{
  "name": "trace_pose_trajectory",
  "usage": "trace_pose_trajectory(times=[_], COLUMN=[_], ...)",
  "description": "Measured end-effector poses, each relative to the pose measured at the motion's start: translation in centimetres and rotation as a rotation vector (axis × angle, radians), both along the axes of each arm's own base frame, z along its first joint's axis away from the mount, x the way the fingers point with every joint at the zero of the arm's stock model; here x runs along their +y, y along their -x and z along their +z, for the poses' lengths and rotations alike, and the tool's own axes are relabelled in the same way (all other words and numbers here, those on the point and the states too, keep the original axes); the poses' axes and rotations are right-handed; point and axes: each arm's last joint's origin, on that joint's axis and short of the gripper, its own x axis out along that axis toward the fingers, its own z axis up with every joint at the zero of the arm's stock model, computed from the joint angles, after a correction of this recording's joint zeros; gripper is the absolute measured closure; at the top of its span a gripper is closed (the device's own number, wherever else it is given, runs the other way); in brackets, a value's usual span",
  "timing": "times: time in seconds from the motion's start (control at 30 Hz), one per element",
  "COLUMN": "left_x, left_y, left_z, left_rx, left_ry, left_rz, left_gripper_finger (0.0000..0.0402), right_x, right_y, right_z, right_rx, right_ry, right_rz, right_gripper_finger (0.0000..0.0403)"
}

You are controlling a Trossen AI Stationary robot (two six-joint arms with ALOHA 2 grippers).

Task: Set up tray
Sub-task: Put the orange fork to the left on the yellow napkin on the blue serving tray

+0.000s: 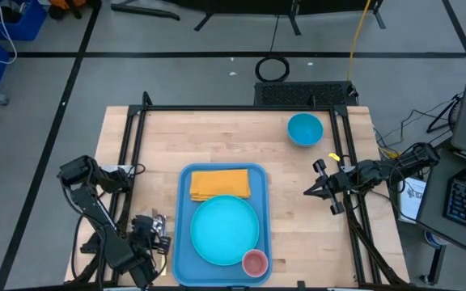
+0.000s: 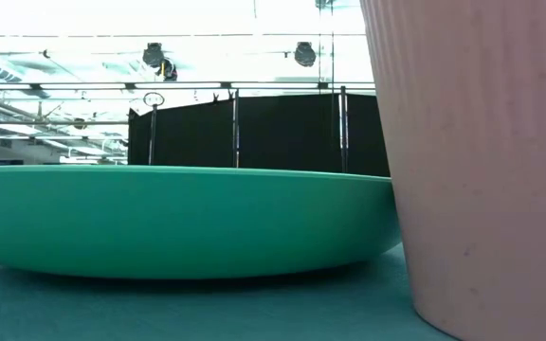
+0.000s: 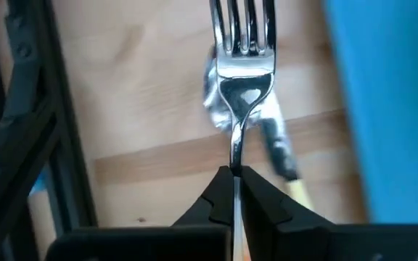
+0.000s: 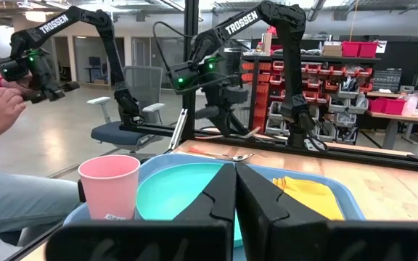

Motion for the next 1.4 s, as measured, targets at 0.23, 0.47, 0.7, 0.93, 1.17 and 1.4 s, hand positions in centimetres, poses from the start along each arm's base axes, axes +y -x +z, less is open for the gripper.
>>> trace_pose_trajectory(times=[0.23, 0.47, 0.7, 0.93, 1.17, 1.4], left_x=[0.4, 2.2, 4.2, 6.5, 8.9, 11.5], left_y=[-1.3, -3.4, -5.6, -7.5, -9.4, -11.6], left_z=[2.0, 2.9, 2.9, 3.1, 3.2, 3.1], left_rx=[-0.079, -0.027, 0.028, 0.061, 0.126, 0.164], left_ry=[-0.085, -0.125, -0.137, -0.172, -0.209, -0.235], left_rz=[-0.068, -0.157, -0.236, -0.336, -0.452, -0.615], left_gripper_finger=[0.0399, 0.0400, 0.0400, 0.0400, 0.0400, 0.0400], right_x=[0.0, 0.0, 0.0, 0.0, 0.0, 0.0], right_y=[0.0, 0.0, 0.0, 0.0, 0.0, 0.0], right_z=[0.0, 0.0, 0.0, 0.0, 0.0, 0.0], right_rx=[0.000, 0.000, 0.000, 0.000, 0.000, 0.000], right_ry=[0.000, 0.000, 0.000, 0.000, 0.000, 0.000], right_rz=[0.000, 0.000, 0.000, 0.000, 0.000, 0.000], right_gripper_finger=[0.0403, 0.0403, 0.0403, 0.0403, 0.0403, 0.0403])
